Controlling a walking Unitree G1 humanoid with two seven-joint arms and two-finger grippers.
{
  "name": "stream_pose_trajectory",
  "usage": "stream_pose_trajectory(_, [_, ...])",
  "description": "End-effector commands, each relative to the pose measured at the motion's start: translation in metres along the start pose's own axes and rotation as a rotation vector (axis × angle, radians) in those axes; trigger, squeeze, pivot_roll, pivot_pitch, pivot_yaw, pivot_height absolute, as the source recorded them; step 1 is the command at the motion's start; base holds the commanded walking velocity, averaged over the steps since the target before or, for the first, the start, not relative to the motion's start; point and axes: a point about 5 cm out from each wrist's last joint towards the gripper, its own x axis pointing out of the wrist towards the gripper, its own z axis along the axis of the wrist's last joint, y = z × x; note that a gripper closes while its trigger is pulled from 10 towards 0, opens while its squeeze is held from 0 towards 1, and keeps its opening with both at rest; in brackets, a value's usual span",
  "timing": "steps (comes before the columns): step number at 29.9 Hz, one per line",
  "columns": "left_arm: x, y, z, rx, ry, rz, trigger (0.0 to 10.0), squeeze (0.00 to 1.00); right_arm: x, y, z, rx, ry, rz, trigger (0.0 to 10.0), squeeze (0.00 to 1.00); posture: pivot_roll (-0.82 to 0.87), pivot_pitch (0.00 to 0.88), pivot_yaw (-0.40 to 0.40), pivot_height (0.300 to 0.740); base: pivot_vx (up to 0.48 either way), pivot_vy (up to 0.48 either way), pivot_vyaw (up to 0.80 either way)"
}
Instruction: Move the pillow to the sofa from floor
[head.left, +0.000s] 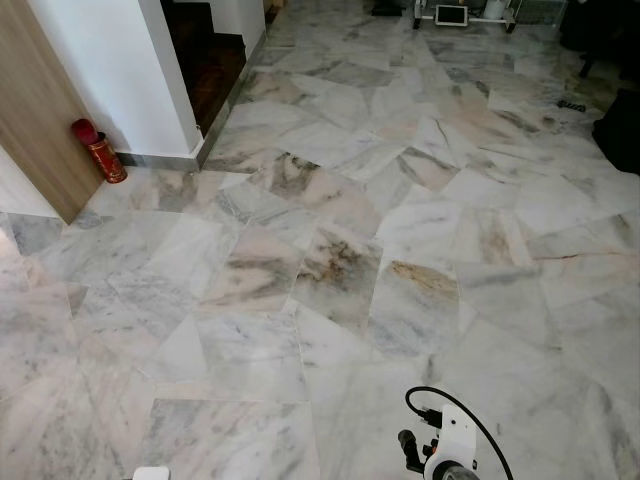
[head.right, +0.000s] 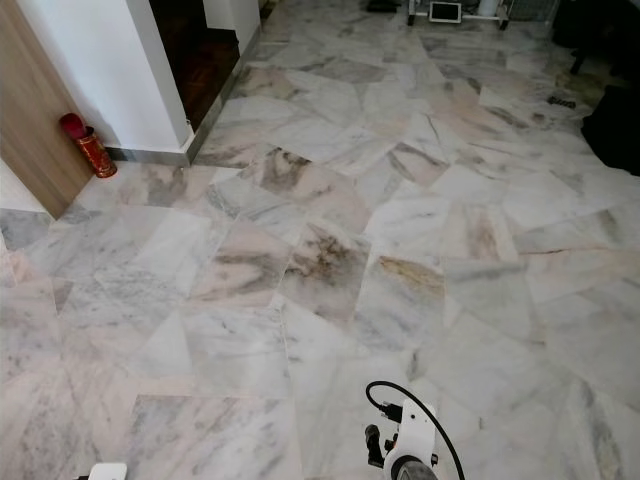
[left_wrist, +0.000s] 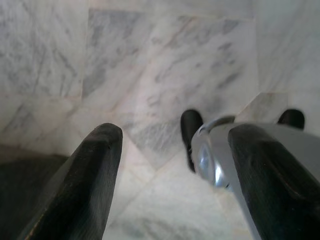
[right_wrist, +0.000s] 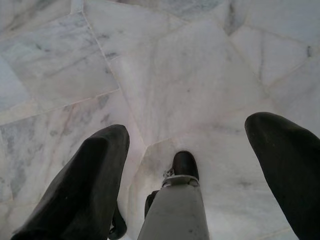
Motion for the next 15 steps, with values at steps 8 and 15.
stream_pose_trajectory(8, [-0.0014, -0.0022, -0.0018, -0.026, -0.016, -0.039, 10.0, 0.0, 0.0005, 0.0041, 0.0003, -0.011, 0.004, 0.015, 10.0, 0.0, -0.02, 0.081, -0.001, 0.74, 0.0, 0.0, 0.0])
stream_pose_trajectory(15, [-0.0011, -0.0023, 0.0017, 0.018, -0.036, -0.057, 10.0, 0.0, 0.0009, 0.0062, 0.0013, -0.011, -0.001, 0.02, 10.0, 0.0, -0.02, 0.088, 0.002, 0.74, 0.0, 0.0, 0.0])
